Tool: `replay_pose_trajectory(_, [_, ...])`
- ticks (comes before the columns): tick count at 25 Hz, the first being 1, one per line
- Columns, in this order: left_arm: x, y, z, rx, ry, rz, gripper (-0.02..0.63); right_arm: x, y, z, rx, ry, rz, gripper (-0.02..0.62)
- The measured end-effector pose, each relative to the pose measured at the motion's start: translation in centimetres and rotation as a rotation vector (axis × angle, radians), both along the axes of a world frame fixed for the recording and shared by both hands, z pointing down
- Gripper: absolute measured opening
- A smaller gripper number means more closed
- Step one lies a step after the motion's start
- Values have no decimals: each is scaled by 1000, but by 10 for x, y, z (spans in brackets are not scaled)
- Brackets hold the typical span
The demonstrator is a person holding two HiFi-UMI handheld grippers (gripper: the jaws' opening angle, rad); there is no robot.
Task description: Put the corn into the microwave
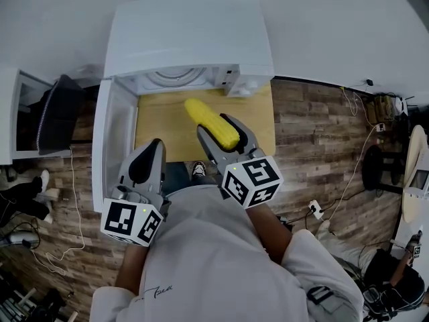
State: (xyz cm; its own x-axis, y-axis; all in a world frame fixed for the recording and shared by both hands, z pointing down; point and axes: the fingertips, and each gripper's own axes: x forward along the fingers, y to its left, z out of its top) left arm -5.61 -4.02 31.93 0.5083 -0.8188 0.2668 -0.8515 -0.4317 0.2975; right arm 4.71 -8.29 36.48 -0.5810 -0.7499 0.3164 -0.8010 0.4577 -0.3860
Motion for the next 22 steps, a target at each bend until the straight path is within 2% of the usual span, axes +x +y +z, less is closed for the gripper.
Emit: replay_pose_trajectory(22, [-16,-39,13,-67,-24,2,-11,-18,-63,36,-58,23,20,259])
